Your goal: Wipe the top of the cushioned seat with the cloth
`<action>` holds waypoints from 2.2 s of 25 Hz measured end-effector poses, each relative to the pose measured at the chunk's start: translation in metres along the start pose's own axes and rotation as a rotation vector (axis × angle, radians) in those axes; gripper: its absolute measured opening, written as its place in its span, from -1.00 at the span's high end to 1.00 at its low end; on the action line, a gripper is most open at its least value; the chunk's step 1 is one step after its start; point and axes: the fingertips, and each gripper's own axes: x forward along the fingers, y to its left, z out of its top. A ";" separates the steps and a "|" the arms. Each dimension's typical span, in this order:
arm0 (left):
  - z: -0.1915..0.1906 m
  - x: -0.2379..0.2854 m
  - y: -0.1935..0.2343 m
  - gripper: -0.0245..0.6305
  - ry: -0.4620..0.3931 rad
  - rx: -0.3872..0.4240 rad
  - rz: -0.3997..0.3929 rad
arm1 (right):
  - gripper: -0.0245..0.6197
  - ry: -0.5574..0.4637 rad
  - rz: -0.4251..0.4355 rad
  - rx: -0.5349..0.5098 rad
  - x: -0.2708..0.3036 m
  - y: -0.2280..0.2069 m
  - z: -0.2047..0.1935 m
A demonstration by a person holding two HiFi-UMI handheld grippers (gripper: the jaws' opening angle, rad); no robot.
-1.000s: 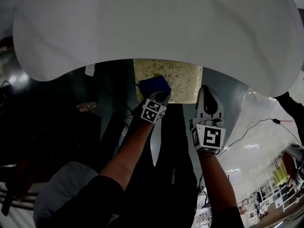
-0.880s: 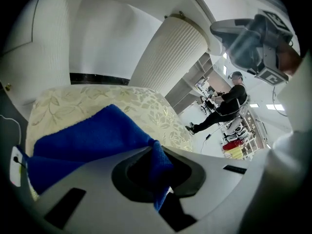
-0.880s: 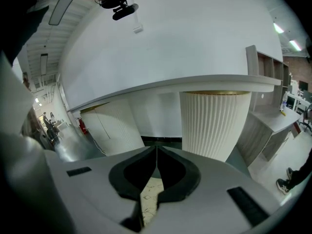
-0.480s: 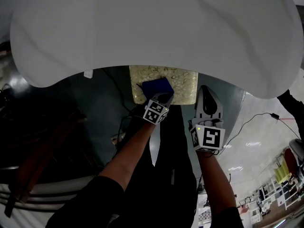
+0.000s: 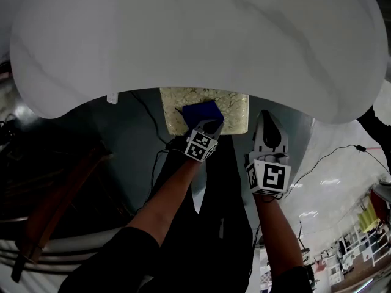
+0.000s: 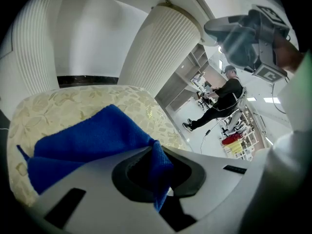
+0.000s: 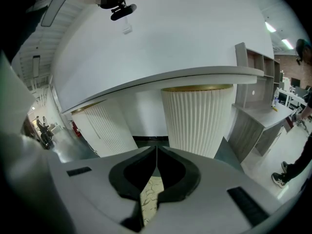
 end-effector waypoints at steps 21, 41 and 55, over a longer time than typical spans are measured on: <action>0.035 0.050 -0.070 0.81 0.030 0.041 -0.071 | 0.80 -0.010 -0.113 0.055 -0.036 -0.061 -0.010; 0.141 -0.159 -0.122 0.81 -0.420 0.073 -0.092 | 0.80 -0.140 -0.168 0.111 -0.136 0.044 0.057; 0.213 -0.468 -0.202 0.81 -0.760 0.205 0.139 | 0.80 -0.176 0.090 -0.087 -0.275 0.199 0.170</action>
